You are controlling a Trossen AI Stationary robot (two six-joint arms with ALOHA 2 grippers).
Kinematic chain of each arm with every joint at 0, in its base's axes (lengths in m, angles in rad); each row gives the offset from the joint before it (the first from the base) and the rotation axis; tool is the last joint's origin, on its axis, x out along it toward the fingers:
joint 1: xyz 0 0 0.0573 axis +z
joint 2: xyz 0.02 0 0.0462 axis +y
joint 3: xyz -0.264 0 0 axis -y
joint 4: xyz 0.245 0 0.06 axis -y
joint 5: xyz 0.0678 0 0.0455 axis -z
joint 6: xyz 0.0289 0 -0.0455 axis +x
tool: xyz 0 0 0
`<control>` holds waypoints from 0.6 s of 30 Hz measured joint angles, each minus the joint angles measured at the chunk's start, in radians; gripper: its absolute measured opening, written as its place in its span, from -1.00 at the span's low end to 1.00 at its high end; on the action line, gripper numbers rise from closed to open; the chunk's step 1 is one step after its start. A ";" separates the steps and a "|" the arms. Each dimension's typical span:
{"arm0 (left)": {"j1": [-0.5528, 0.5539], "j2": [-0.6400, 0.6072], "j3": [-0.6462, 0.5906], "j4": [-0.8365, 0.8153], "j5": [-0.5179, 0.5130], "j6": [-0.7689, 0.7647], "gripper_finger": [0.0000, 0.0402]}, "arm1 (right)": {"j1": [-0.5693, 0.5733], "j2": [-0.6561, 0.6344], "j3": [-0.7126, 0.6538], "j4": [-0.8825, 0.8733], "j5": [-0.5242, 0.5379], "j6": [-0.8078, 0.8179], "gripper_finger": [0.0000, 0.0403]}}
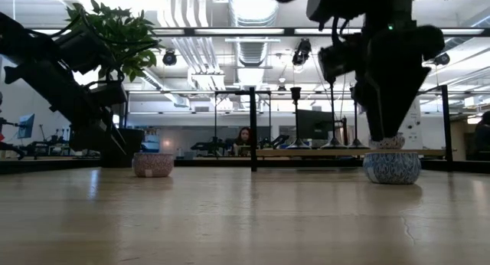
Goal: Pick & Place candle stick holders
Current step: Put the blue scented candle on the shelf
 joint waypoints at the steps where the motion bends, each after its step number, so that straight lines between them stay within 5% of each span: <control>1: 0.000 0.000 0.000 0.000 0.000 0.000 0.22 | 0.000 0.000 -0.009 0.001 0.000 0.005 0.81; 18: 0.000 0.000 0.000 0.000 0.000 0.000 0.22 | 0.002 0.000 -0.136 0.158 -0.041 0.025 0.81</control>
